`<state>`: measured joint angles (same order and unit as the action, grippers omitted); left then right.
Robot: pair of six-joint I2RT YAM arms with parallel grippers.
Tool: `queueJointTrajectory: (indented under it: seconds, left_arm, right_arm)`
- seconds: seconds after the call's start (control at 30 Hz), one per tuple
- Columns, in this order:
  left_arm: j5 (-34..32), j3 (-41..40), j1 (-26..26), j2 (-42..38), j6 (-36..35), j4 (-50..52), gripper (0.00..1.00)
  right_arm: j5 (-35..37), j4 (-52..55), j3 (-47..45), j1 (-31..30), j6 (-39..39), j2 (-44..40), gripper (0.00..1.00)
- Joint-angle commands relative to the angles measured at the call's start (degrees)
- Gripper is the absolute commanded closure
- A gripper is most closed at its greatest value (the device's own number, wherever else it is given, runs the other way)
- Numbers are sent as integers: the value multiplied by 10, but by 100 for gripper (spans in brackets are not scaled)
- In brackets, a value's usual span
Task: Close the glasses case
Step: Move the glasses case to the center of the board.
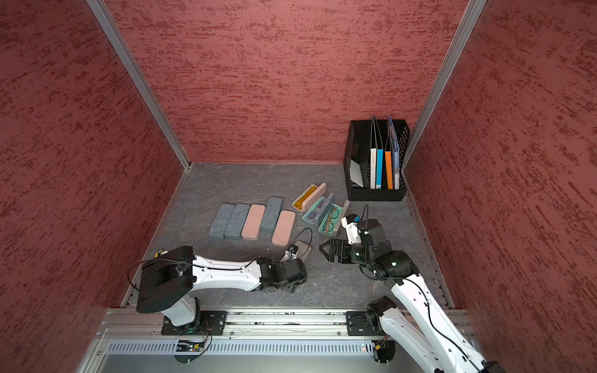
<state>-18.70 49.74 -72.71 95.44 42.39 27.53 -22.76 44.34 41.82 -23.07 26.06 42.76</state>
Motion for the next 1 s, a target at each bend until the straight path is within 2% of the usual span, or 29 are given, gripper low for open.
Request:
queueJointTrajectory:
  seconds: [0.0,0.13,0.23,0.43,0.53,0.67,0.83,0.97]
  left_arm:
    - [3,-60,-10,-28,70,22,39]
    - [2,-89,-10,-58,89,9,48]
    - [-11,-109,-20,-83,133,36,48]
    - [-20,-220,-51,-196,260,32,48]
    - [-39,-245,-74,-249,321,67,50]
    - [-56,-252,-83,-276,363,124,49]
    - [-49,-259,-24,-298,317,125,49]
    - [-27,-270,37,-306,230,81,49]
  right_arm:
    - [6,-15,-6,2,-11,1,2]
    - [1,-21,-7,2,-14,10,2]
    - [-4,-21,-10,2,-15,10,2]
    - [-7,-25,-10,2,-17,9,2]
    - [-11,-28,-10,2,-20,11,2]
    - [-16,-33,-13,2,-22,12,2]
    - [-26,-37,-14,2,-24,15,2]
    - [-35,-42,-17,2,-24,13,2]
